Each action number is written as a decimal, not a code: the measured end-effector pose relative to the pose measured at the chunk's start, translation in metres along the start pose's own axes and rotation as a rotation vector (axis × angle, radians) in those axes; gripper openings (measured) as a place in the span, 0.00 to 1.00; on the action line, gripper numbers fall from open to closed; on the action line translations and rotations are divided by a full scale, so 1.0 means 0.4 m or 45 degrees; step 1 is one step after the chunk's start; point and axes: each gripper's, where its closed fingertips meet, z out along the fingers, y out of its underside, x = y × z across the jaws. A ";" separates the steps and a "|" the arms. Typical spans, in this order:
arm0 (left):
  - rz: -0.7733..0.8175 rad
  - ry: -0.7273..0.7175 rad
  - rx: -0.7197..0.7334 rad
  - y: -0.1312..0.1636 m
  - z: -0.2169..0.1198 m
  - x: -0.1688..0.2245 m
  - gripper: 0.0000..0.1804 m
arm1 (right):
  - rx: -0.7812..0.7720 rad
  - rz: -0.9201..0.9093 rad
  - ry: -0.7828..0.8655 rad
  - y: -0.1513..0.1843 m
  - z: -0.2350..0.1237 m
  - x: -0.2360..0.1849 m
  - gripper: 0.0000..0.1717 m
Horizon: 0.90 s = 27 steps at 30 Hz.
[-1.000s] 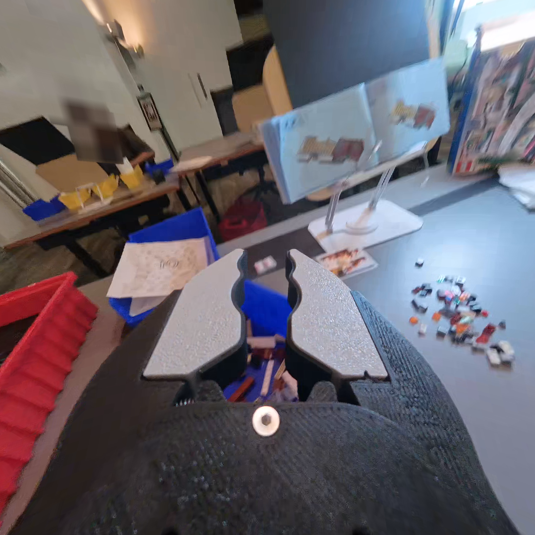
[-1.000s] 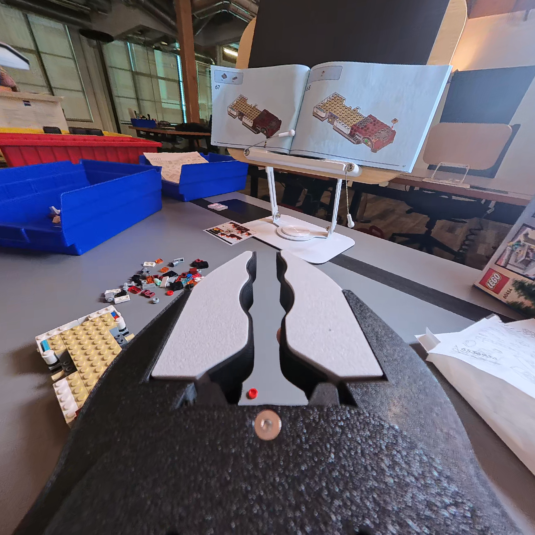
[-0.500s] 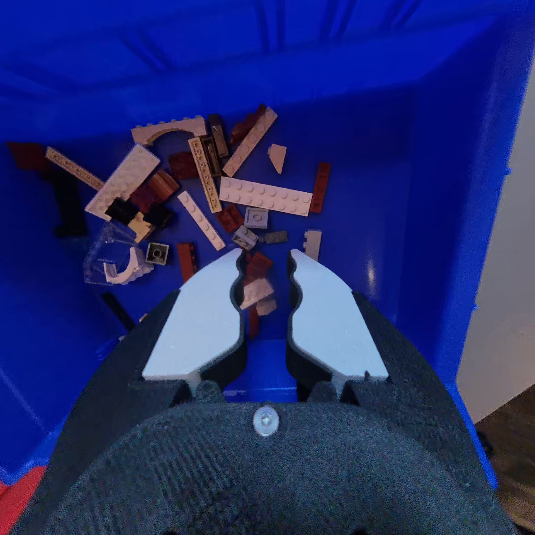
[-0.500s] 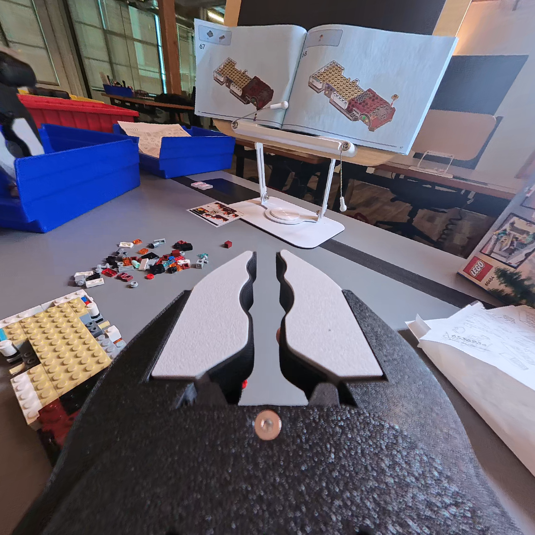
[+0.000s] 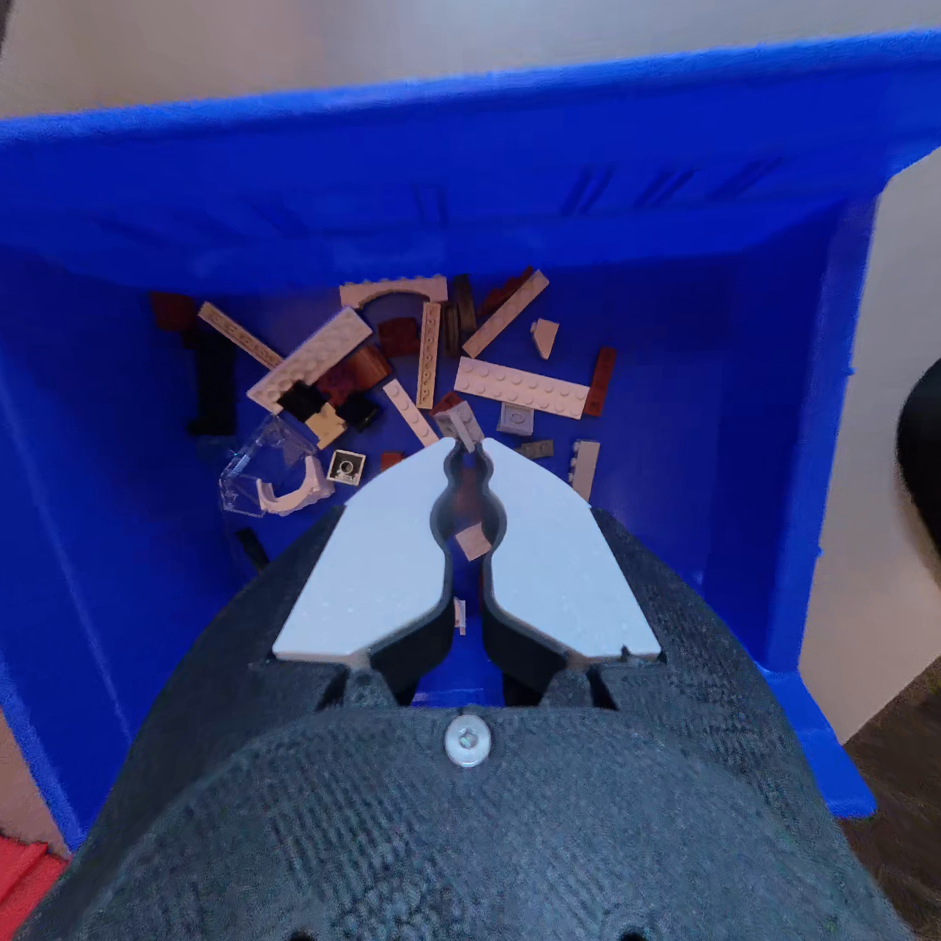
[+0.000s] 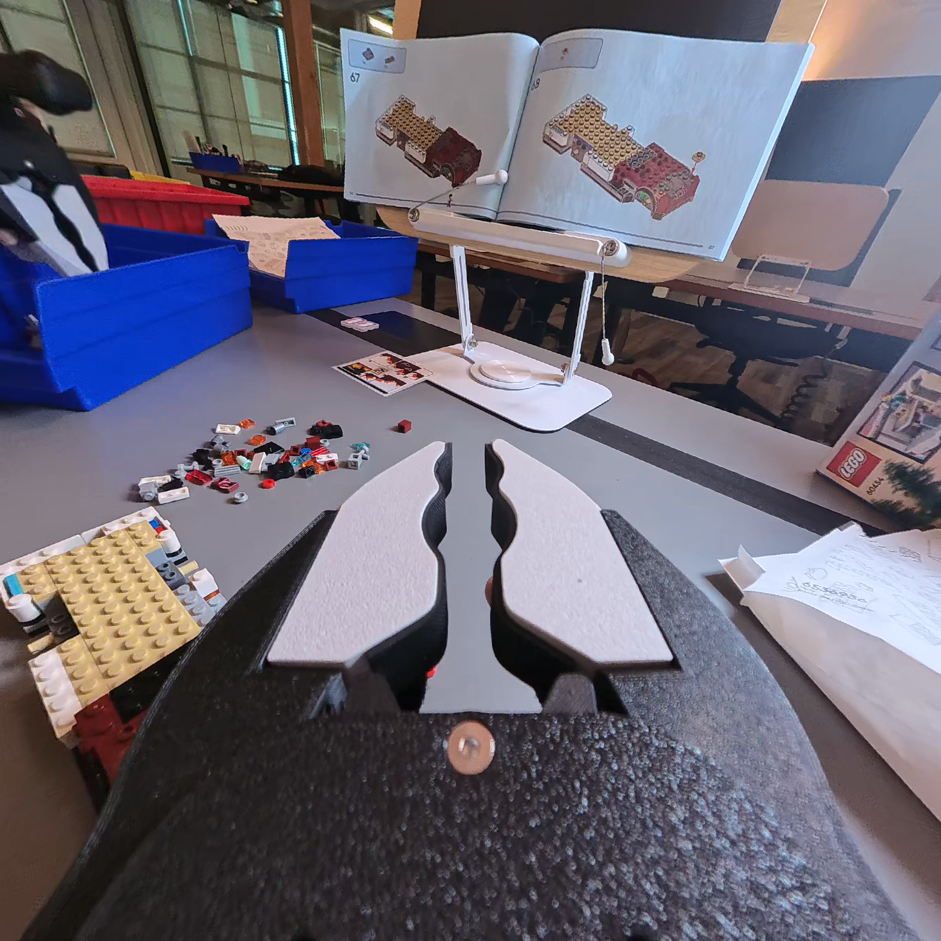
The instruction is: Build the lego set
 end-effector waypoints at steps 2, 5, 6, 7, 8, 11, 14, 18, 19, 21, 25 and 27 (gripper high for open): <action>-0.014 0.050 0.058 -0.015 -0.022 0.013 0.03 | 0.002 -0.002 -0.001 -0.001 -0.001 -0.002 0.07; -0.027 0.180 0.119 -0.030 -0.039 0.054 0.03 | 0.001 -0.006 -0.003 -0.002 0.000 -0.004 0.07; -0.017 0.229 0.122 -0.030 -0.039 0.075 0.03 | 0.002 -0.008 -0.004 -0.002 -0.001 -0.005 0.07; -0.001 0.275 0.109 -0.026 -0.035 0.096 0.03 | 0.003 -0.011 -0.003 -0.003 -0.001 -0.005 0.07; 0.017 0.310 0.082 -0.019 -0.029 0.115 0.03 | 0.004 -0.012 -0.002 -0.004 -0.001 -0.006 0.07; 0.059 0.433 0.008 0.001 -0.010 0.178 0.03 | 0.016 -0.019 0.008 -0.008 -0.003 -0.004 0.07; 0.096 0.481 -0.033 0.012 0.010 0.215 0.05 | 0.035 -0.031 0.037 -0.016 -0.006 0.004 0.07; 0.093 0.482 -0.062 0.025 0.009 0.220 0.14 | 0.053 -0.039 0.070 -0.023 -0.010 0.015 0.09; 0.088 0.470 -0.055 0.026 0.004 0.213 0.14 | 0.057 -0.038 0.076 -0.025 -0.011 0.017 0.10; 0.080 0.392 -0.052 0.033 -0.006 0.182 0.14 | 0.059 -0.037 0.081 -0.025 -0.012 0.020 0.10; 0.038 0.172 -0.070 0.049 -0.004 0.092 0.12 | 0.051 -0.033 0.075 -0.021 -0.009 0.019 0.10; 0.041 0.130 -0.138 0.071 0.019 0.073 0.11 | 0.048 -0.034 0.070 -0.019 -0.008 0.017 0.10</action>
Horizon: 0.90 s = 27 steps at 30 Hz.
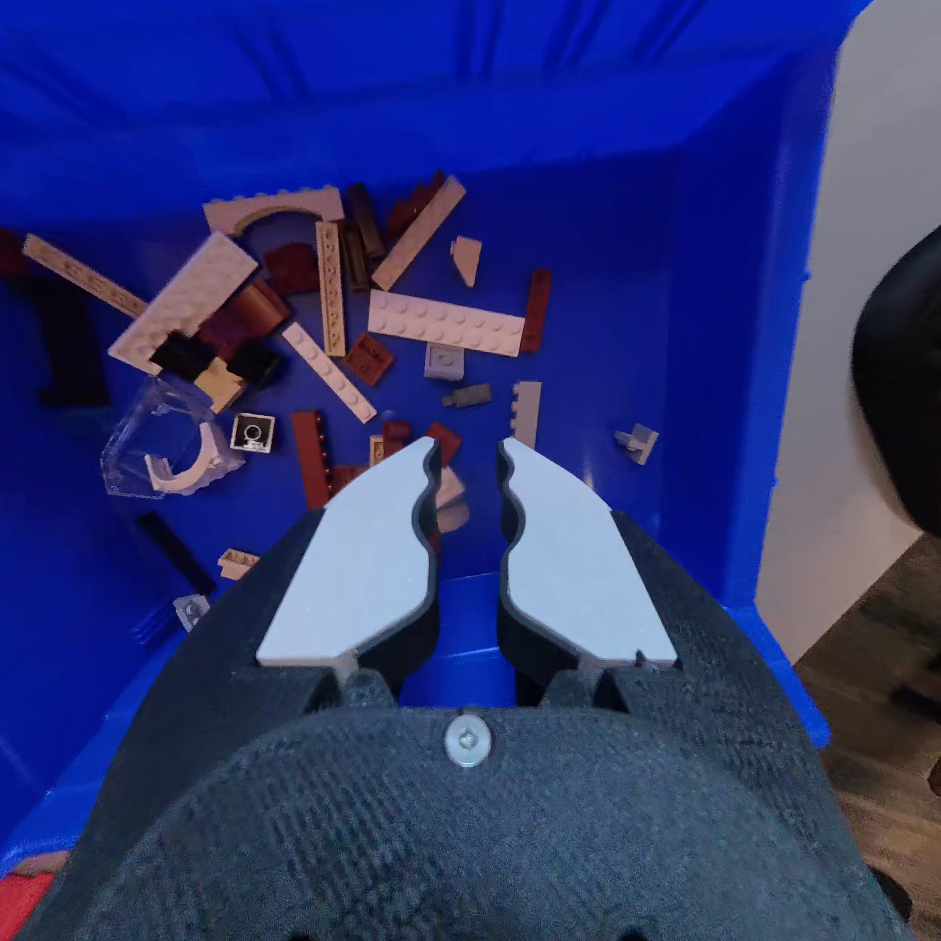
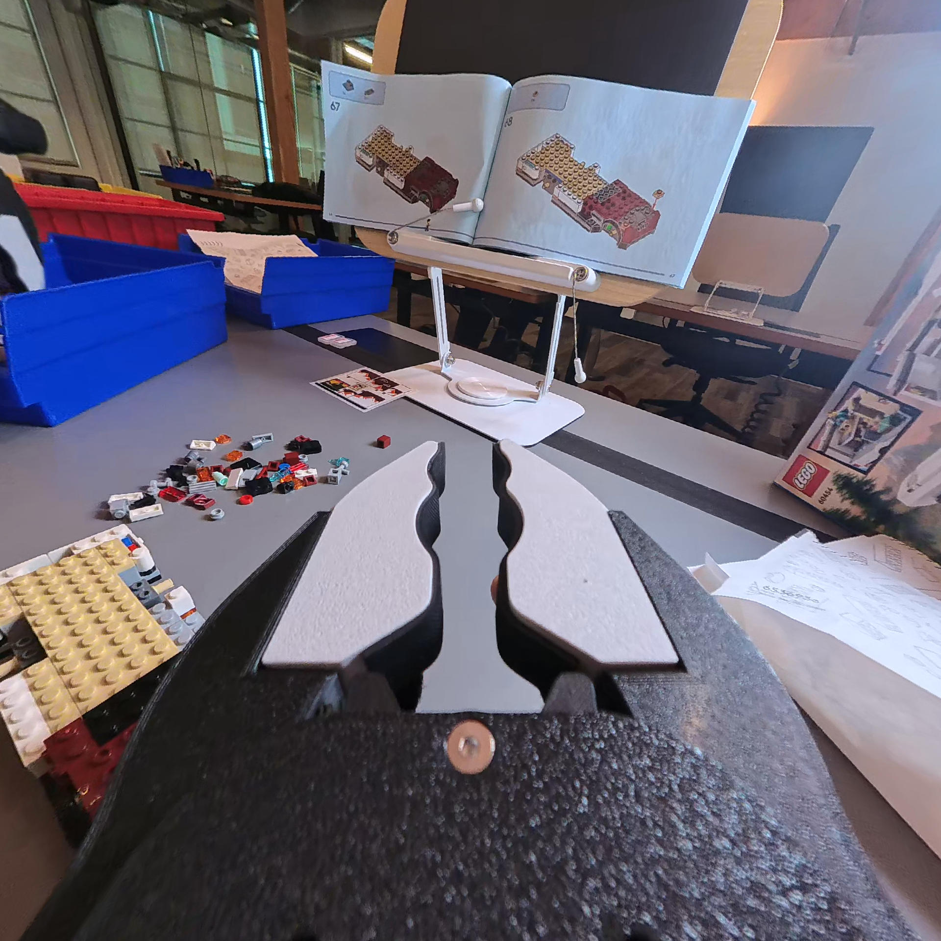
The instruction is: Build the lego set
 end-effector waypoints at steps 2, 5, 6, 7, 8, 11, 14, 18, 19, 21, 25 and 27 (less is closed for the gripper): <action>0.014 -0.018 -0.046 0.008 0.029 -0.008 0.12 | -0.001 -0.004 0.001 0.000 0.000 -0.001 0.10; 0.021 -0.010 -0.065 0.001 0.062 -0.006 0.14 | -0.005 -0.004 0.003 0.002 0.000 0.000 0.10; 0.019 0.000 -0.065 -0.002 0.069 -0.003 0.15 | -0.007 -0.004 0.003 0.002 0.000 0.000 0.10; 0.017 -0.001 -0.069 -0.003 0.075 -0.004 0.16 | -0.008 -0.005 0.003 0.003 0.000 0.000 0.10; 0.015 -0.008 -0.078 -0.001 0.080 -0.006 0.16 | -0.010 -0.005 0.003 0.004 0.000 0.000 0.10; 0.010 -0.018 -0.072 -0.007 0.088 -0.006 0.18 | -0.016 -0.002 0.002 0.007 0.002 0.001 0.10; -0.010 -0.019 -0.081 -0.005 0.097 -0.007 0.18 | -0.019 -0.002 0.002 0.008 0.002 0.002 0.10; -0.033 -0.038 -0.075 -0.009 0.102 -0.014 0.16 | -0.017 -0.005 0.001 0.006 0.001 0.001 0.10; -0.040 -0.041 -0.074 -0.009 0.102 -0.015 0.15 | -0.017 -0.005 0.000 0.006 0.001 0.001 0.10; -0.048 -0.054 -0.074 -0.009 0.103 -0.015 0.16 | -0.015 -0.007 0.001 0.005 0.000 0.001 0.10; -0.044 -0.129 -0.096 -0.007 0.105 -0.018 0.14 | -0.012 -0.006 0.001 0.003 0.000 0.001 0.10; -0.057 -0.144 -0.103 -0.005 0.106 -0.013 0.13 | -0.013 -0.006 0.000 0.004 0.000 0.001 0.10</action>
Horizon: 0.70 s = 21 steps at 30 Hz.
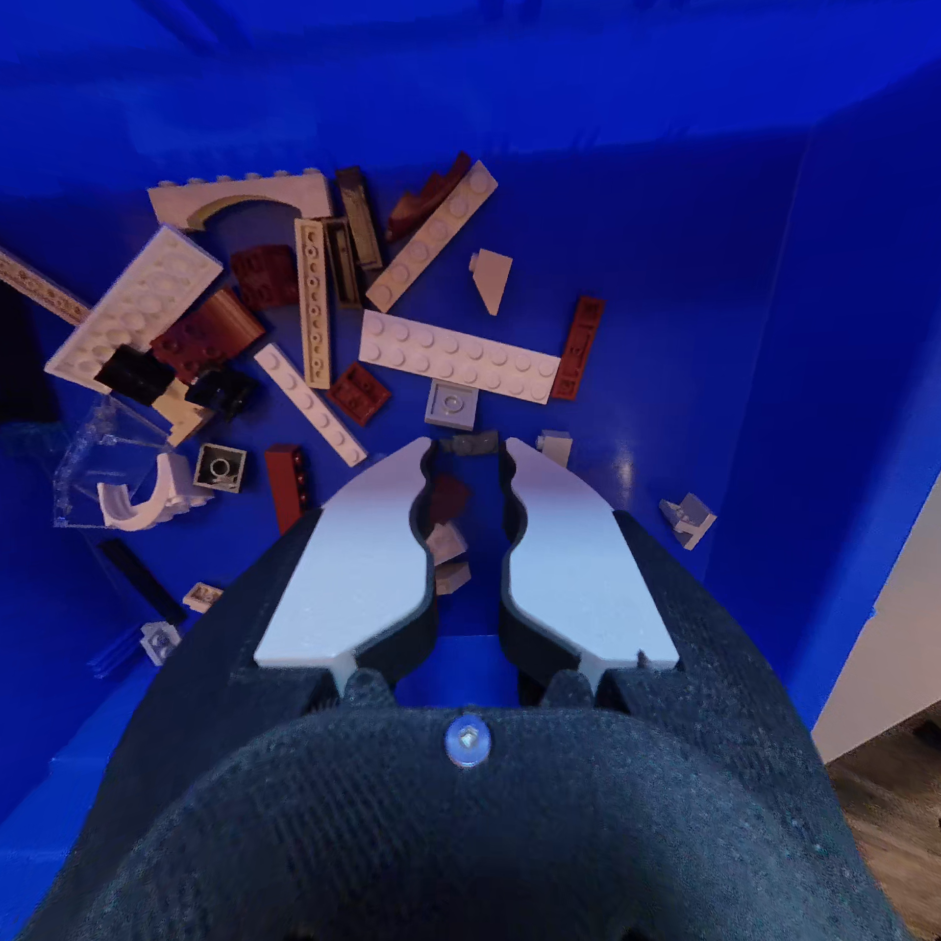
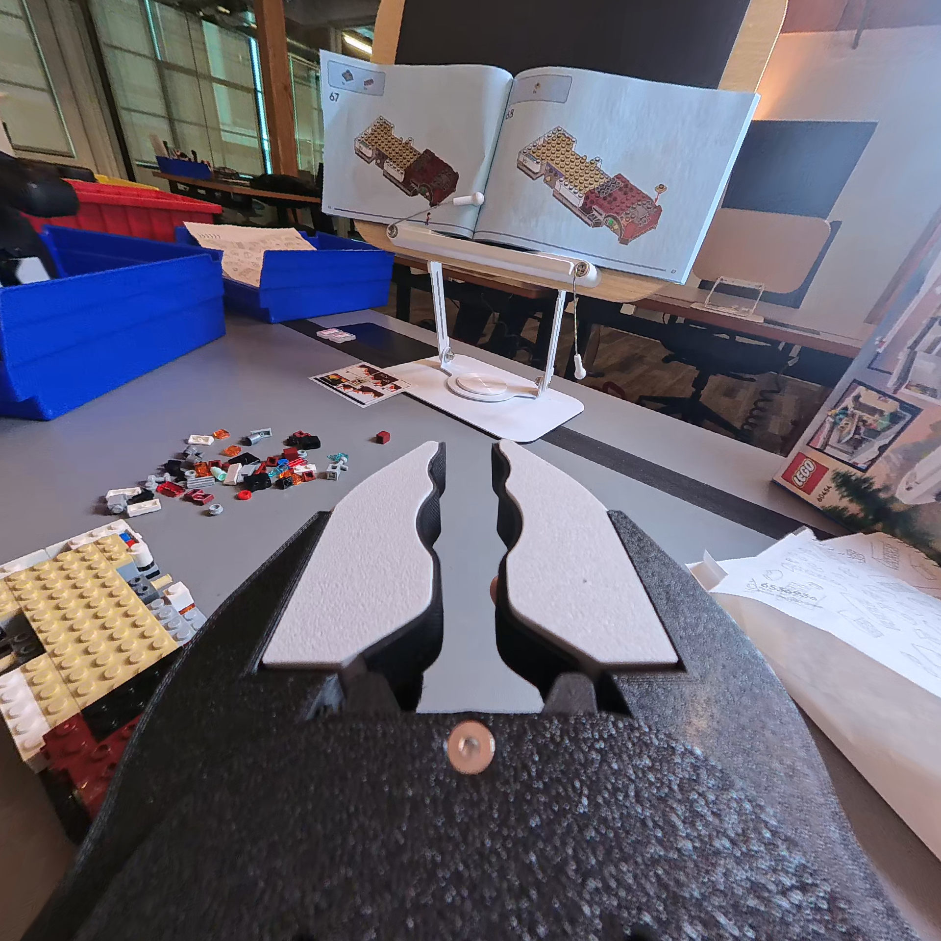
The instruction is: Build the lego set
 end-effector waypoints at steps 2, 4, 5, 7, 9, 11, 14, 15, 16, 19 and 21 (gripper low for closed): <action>0.001 -0.029 0.004 0.000 -0.001 0.001 0.13 | 0.001 -0.002 -0.002 -0.001 0.000 -0.002 0.10; 0.021 -0.062 0.002 0.000 -0.001 0.001 0.13 | 0.000 -0.004 -0.004 -0.001 0.000 -0.004 0.10; 0.018 -0.068 -0.001 0.000 -0.001 0.001 0.13 | -0.002 -0.004 -0.006 -0.001 0.000 -0.005 0.10; 0.001 -0.060 -0.002 0.000 -0.001 0.002 0.13 | -0.004 -0.005 -0.009 0.000 0.000 -0.007 0.10; -0.009 -0.040 -0.002 0.001 0.000 0.005 0.13 | -0.002 -0.008 -0.011 -0.002 -0.001 -0.008 0.10; -0.009 -0.032 -0.007 0.001 0.000 0.005 0.13 | -0.002 -0.012 -0.010 -0.003 -0.001 -0.009 0.10; 0.038 -0.049 -0.007 0.000 -0.001 0.004 0.13 | 0.001 -0.013 -0.011 -0.005 -0.002 -0.010 0.10; 0.067 -0.086 -0.019 0.003 -0.003 -0.001 0.13 | 0.003 -0.014 -0.011 -0.006 -0.002 -0.010 0.10; 0.102 -0.130 -0.018 0.003 -0.011 -0.004 0.13 | 0.005 -0.017 -0.010 -0.008 -0.003 -0.009 0.10; 0.177 -0.265 0.159 -0.053 -0.087 0.014 0.13 | 0.012 -0.024 -0.011 -0.011 -0.005 -0.008 0.10; 0.286 -0.372 0.348 -0.116 -0.163 0.060 0.12 | 0.019 -0.019 -0.016 -0.015 -0.006 -0.008 0.10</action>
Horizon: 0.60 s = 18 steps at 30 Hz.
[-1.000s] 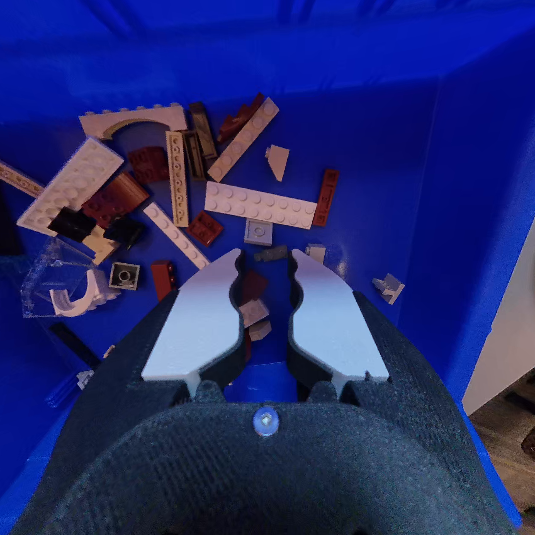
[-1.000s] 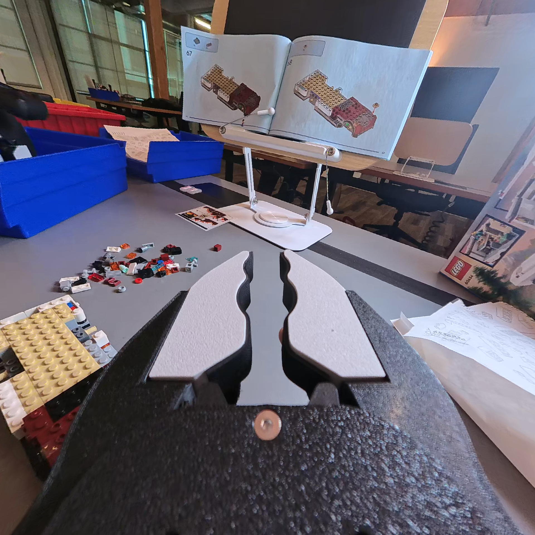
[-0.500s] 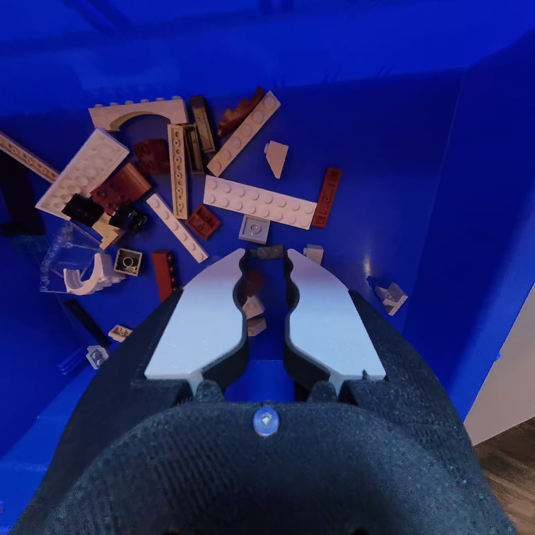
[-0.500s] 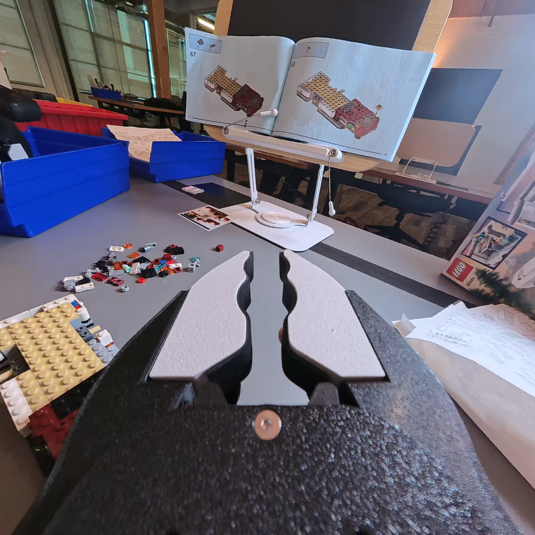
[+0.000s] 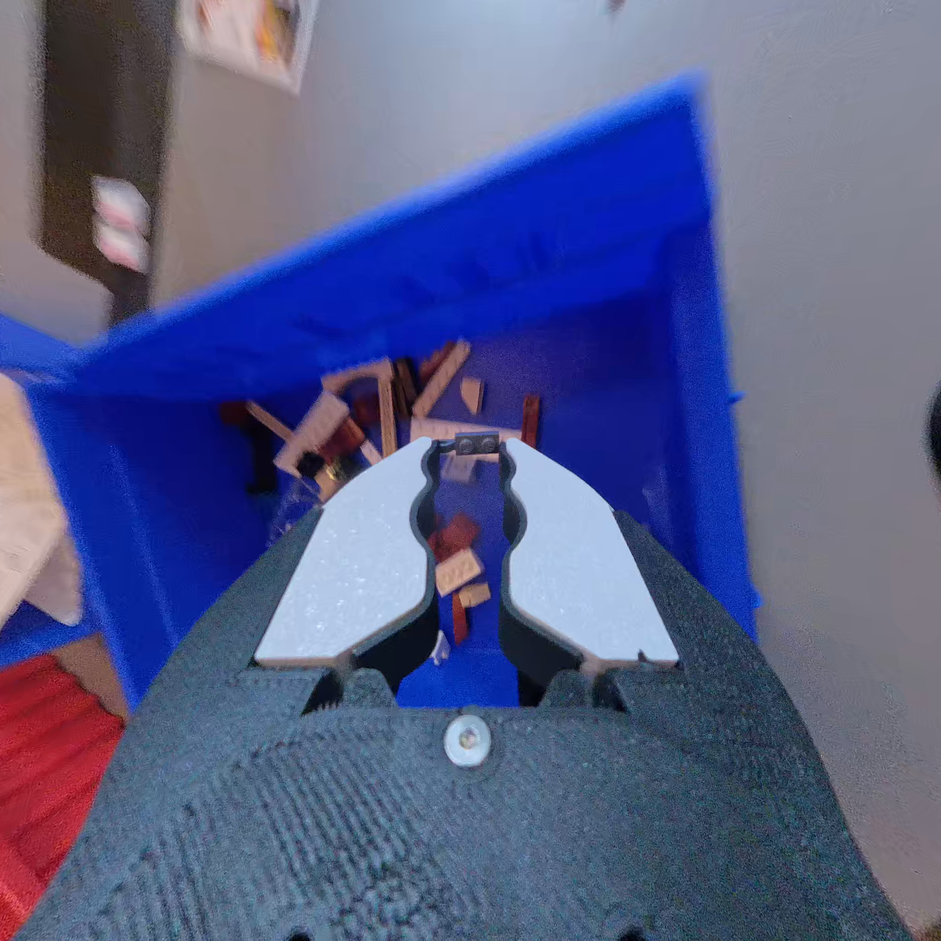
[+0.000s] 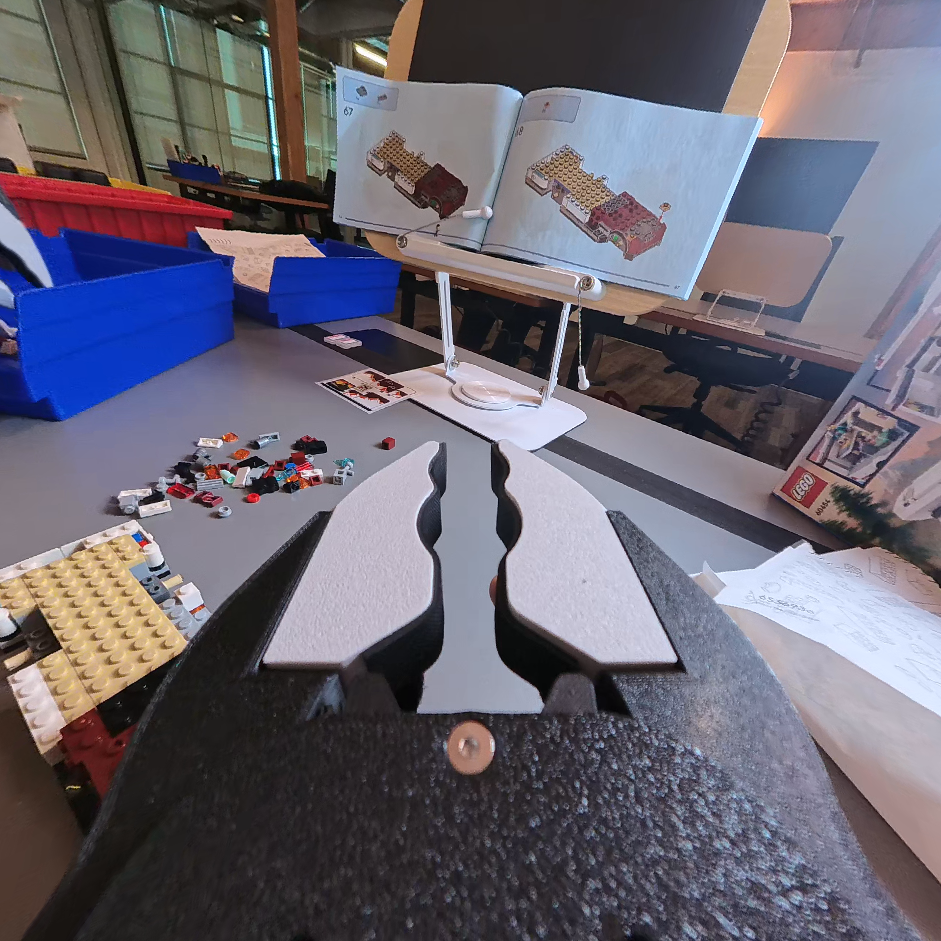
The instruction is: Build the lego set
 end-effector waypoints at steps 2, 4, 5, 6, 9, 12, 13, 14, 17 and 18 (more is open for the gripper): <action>0.087 -0.090 0.201 -0.096 -0.064 0.031 0.12 | 0.007 0.004 -0.012 -0.004 -0.001 -0.004 0.10; 0.153 -0.104 0.363 -0.183 -0.111 0.088 0.12 | 0.014 0.006 -0.025 -0.008 -0.001 -0.011 0.10; 0.186 -0.101 0.424 -0.221 -0.125 0.119 0.12 | 0.017 0.002 -0.031 -0.011 -0.002 -0.014 0.10; 0.218 -0.082 0.467 -0.255 -0.132 0.153 0.12 | 0.023 -0.003 -0.036 -0.015 -0.003 -0.018 0.10; 0.289 0.045 0.508 -0.337 -0.109 0.257 0.12 | 0.047 -0.023 -0.042 -0.032 -0.011 -0.024 0.10; 0.389 0.240 0.424 -0.384 -0.037 0.375 0.12 | 0.068 -0.042 -0.035 -0.047 -0.019 -0.023 0.10; 0.429 0.319 0.377 -0.390 -0.011 0.418 0.12 | 0.073 -0.047 -0.030 -0.050 -0.021 -0.021 0.10; 0.465 0.402 0.322 -0.391 0.015 0.458 0.12 | 0.079 -0.050 -0.025 -0.054 -0.023 -0.019 0.10; 0.530 0.522 0.242 -0.406 0.077 0.532 0.12 | 0.093 -0.049 -0.010 -0.063 -0.029 -0.009 0.09; 0.531 0.542 0.247 -0.418 0.090 0.546 0.12 | 0.095 -0.044 -0.007 -0.065 -0.030 -0.005 0.09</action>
